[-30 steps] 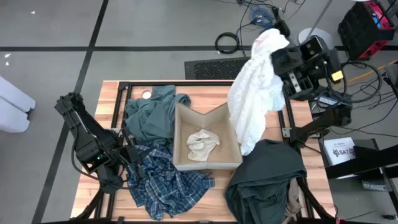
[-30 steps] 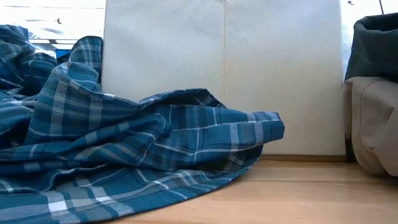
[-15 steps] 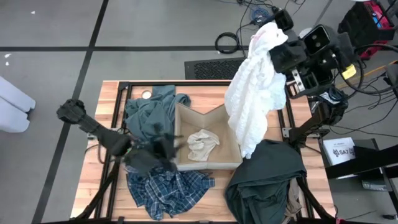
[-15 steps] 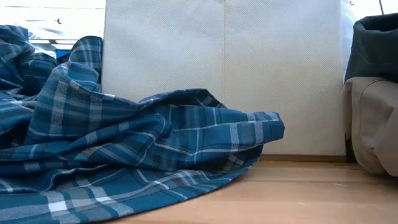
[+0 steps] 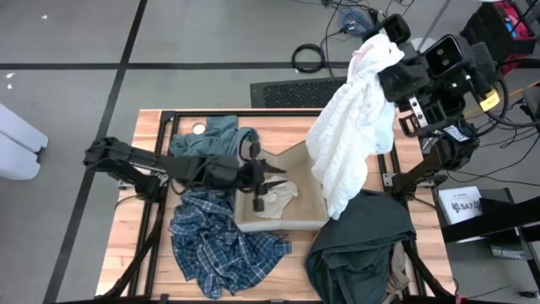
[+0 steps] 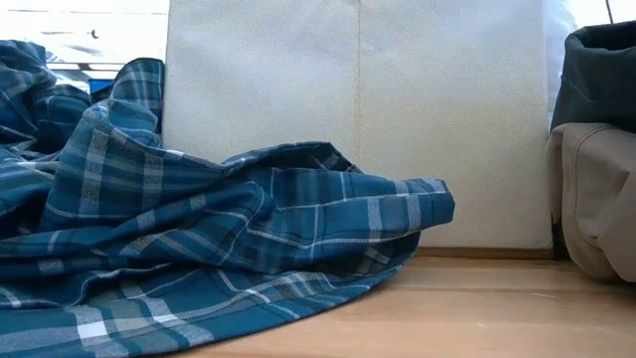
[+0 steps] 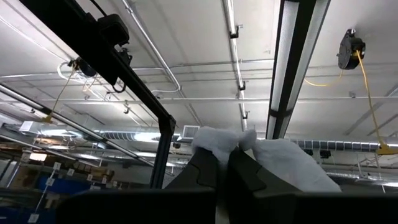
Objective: Sort clothes
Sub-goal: Put the white shirt into the laundry organizer
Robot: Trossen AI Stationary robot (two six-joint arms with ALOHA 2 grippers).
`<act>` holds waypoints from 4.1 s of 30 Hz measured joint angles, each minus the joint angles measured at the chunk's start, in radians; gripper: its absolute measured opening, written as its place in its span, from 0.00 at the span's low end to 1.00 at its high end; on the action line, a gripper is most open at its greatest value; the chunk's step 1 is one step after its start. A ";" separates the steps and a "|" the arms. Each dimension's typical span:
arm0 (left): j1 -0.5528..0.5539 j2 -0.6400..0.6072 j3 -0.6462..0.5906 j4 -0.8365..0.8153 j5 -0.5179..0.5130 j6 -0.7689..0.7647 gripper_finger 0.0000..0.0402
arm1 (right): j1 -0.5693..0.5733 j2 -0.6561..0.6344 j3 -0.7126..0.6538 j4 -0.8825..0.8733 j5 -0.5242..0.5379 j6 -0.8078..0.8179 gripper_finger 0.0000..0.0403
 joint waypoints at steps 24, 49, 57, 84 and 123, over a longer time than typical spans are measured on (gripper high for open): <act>0.110 0.275 0.000 0.407 -0.130 0.029 0.79 | 0.000 -0.020 -0.001 -0.114 -0.001 -0.032 0.00; 0.110 0.310 0.180 0.475 0.052 0.083 0.04 | 0.000 -0.073 0.000 -0.108 -0.001 -0.027 0.00; 0.082 0.169 0.243 0.469 0.051 0.136 0.02 | 0.001 -0.115 0.000 -0.098 -0.001 -0.058 0.00; 0.096 -0.074 0.618 -0.406 0.020 -0.002 0.01 | 0.000 0.069 -0.002 0.096 -0.001 -0.028 0.00; 0.044 -0.038 0.225 -0.985 -0.037 -0.258 0.26 | 0.081 0.031 -0.170 -0.475 0.062 -0.189 0.00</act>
